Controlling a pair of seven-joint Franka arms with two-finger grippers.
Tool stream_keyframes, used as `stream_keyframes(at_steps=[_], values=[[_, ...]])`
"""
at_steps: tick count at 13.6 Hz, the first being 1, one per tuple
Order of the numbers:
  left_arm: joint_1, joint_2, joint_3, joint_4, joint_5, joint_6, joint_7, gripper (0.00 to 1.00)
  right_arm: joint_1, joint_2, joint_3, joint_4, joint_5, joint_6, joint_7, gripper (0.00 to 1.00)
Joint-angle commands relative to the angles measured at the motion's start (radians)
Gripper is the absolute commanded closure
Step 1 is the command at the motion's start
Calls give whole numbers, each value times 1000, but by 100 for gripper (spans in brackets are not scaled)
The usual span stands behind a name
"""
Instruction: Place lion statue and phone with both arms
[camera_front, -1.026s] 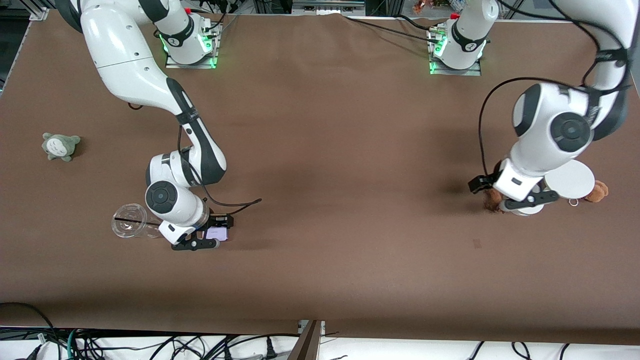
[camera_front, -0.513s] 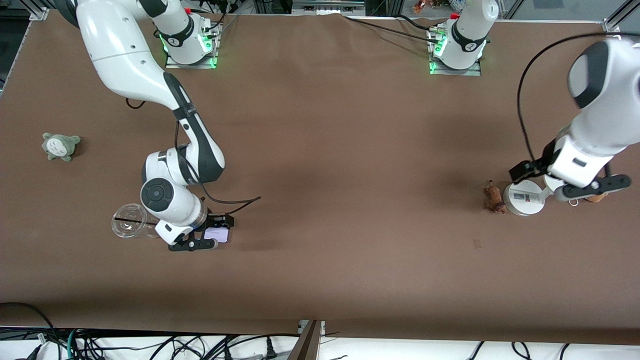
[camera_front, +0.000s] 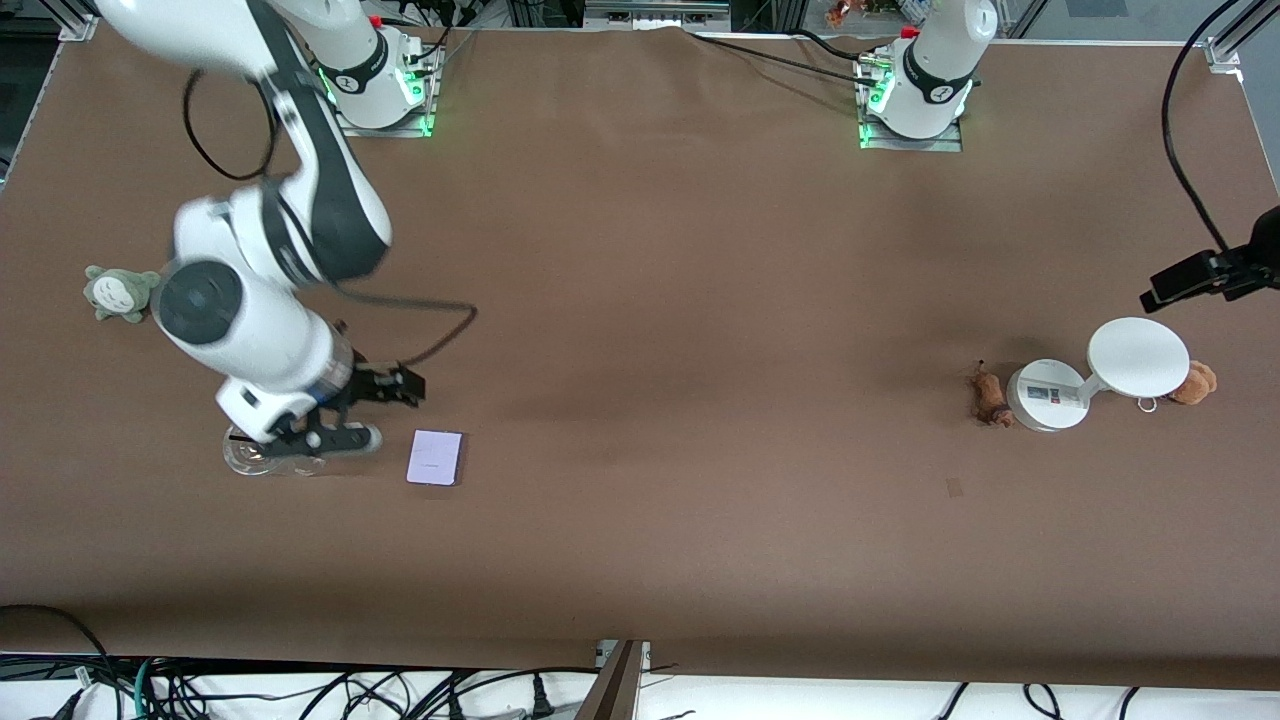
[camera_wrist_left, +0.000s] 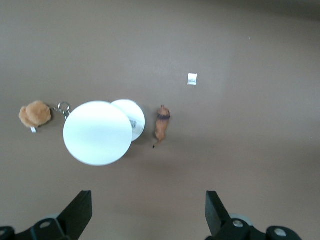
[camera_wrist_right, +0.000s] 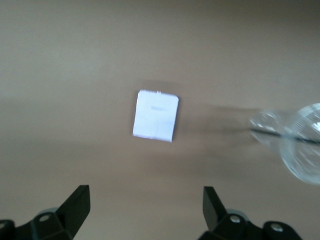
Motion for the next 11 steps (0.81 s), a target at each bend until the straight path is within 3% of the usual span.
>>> stream_keyframes(at_steps=[1, 3, 5, 8, 11], values=[[-50, -31, -10, 1, -29, -33, -91, 0, -1, -146, 3, -86, 9, -92, 3, 0], [-56, -30, -47, 11, -15, -25, -136, 0, -2, -209, -2, -74, 8, -185, -3, 0], [-54, -34, -73, 10, -6, -33, -128, 0, -2, -205, -3, 2, 0, -198, 6, 0], [-45, -42, -95, 17, 32, -53, -118, 0, -5, -206, -5, 21, -38, -212, 9, 0], [-41, -30, -95, 33, 32, -63, -118, 0, -8, -213, -65, 93, -32, -297, -17, 0]])
